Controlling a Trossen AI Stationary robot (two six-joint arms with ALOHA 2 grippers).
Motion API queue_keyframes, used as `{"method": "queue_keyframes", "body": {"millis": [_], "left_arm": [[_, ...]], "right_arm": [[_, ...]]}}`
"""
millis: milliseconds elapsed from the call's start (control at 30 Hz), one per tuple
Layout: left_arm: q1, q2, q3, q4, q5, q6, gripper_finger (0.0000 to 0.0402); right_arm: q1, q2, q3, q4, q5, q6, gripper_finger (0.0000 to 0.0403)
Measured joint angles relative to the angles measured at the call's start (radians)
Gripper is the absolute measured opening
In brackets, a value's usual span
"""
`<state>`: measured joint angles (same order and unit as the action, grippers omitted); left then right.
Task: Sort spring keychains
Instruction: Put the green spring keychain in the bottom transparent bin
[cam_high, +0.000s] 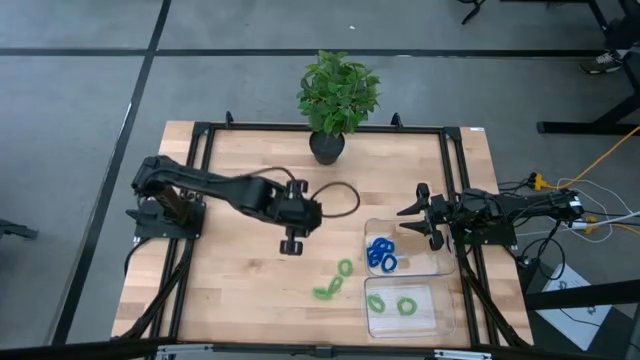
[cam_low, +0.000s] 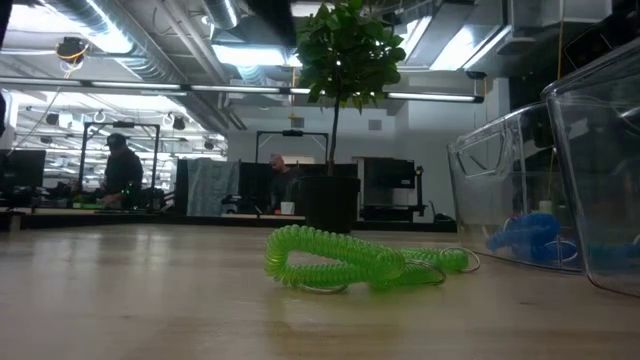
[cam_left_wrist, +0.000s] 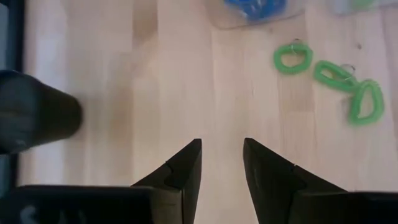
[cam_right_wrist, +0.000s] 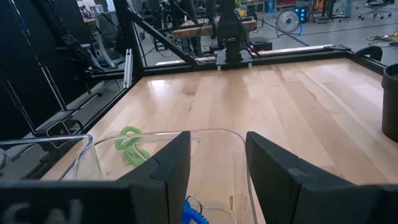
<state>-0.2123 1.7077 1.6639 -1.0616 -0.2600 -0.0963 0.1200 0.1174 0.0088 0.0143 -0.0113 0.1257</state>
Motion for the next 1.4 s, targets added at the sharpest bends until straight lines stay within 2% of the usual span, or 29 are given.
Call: {"method": "queue_keyframes", "body": {"millis": [367,467,667,800,933,1100,1400], "left_arm": [[-0.038,0.0,-0.383,0.618,0.002,-0.051,0.0107],[-0.051,0.0,-0.453,0.731,0.047,-0.049,0.0104],[-0.087,0.0,-0.524,0.76,0.226,-0.051,0.0102],[-0.147,0.001,-0.541,0.784,0.285,-0.032,0.0102],[-0.22,0.036,-0.543,0.816,0.274,0.074,0.0102],[-0.281,0.109,-0.543,0.867,0.138,0.144,0.0102],[-0.286,0.19,-0.542,1.023,0.217,0.192,0.0102]], "right_arm": [[0.0,0.0,0.0,0.0,0.0,0.0,0.0154],[0.0,0.0,0.0,0.0,0.0,0.0,0.0154],[0.0,0.0,0.0,0.0,0.0,0.0,0.0154],[0.0,0.0,0.0,0.0,0.0,0.0,0.0154],[0.0,0.0,0.0,0.0,0.0,0.0,0.0154],[0.0,0.0,0.0,0.0,0.0,0.0,0.0154],[0.0,0.0,0.0,0.0,0.0,0.0,0.0154]]}}
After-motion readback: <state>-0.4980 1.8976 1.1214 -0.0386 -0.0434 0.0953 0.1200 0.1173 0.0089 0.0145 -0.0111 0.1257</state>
